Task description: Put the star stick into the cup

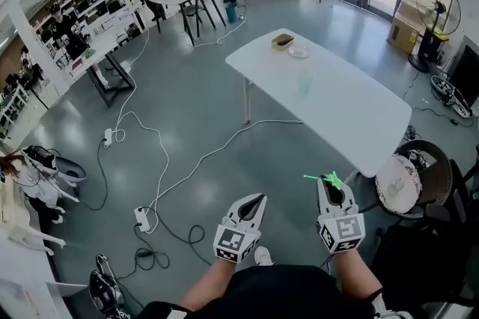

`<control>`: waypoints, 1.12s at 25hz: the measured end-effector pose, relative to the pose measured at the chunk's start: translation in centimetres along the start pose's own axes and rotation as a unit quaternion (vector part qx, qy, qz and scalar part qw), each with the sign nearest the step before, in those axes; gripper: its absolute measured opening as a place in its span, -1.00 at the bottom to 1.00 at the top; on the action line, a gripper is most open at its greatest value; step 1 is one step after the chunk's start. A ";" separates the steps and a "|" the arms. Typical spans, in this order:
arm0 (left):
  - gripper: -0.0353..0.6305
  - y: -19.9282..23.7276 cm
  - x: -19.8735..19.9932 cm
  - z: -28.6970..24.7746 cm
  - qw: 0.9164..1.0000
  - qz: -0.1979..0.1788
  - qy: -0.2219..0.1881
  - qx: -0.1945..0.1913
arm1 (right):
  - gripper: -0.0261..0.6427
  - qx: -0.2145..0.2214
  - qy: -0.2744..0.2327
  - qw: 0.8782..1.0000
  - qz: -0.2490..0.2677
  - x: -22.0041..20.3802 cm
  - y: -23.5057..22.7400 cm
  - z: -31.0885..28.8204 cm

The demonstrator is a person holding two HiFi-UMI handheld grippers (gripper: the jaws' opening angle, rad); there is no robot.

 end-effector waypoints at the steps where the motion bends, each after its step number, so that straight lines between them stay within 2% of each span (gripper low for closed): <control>1: -0.86 0.6 0.0 0.1 1.000 -0.001 0.000 -0.002 | -0.87 -0.003 -0.001 1.000 -0.001 0.1 0.4 -0.3; 8: -0.86 3.8 0.0 0.7 1.000 -0.013 0.004 -0.017 | -0.86 -0.013 -0.010 1.000 -0.001 0.3 2.4 -2.2; 15: -0.86 7.0 -0.2 -0.2 1.000 0.002 0.007 -0.013 | -0.86 -0.004 -0.002 1.000 0.000 0.2 3.0 -5.6; 19: -0.86 9.0 -0.3 -2.7 1.000 0.009 0.006 -0.013 | -0.86 -0.001 -0.001 1.000 0.001 0.2 2.1 -8.9; 28: -0.86 15.0 2.4 -10.3 1.000 -0.013 0.015 -0.019 | -0.86 0.002 -0.003 1.000 0.000 0.5 -2.0 -17.6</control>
Point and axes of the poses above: the fingertips, and each gripper's own axes: z backward along the fingers, y to its left, x out of its top, the point moved 8 cm from there along z, backward along the fingers, and after that the axes turned 12 degrees about -x, right-handed, at the moved point
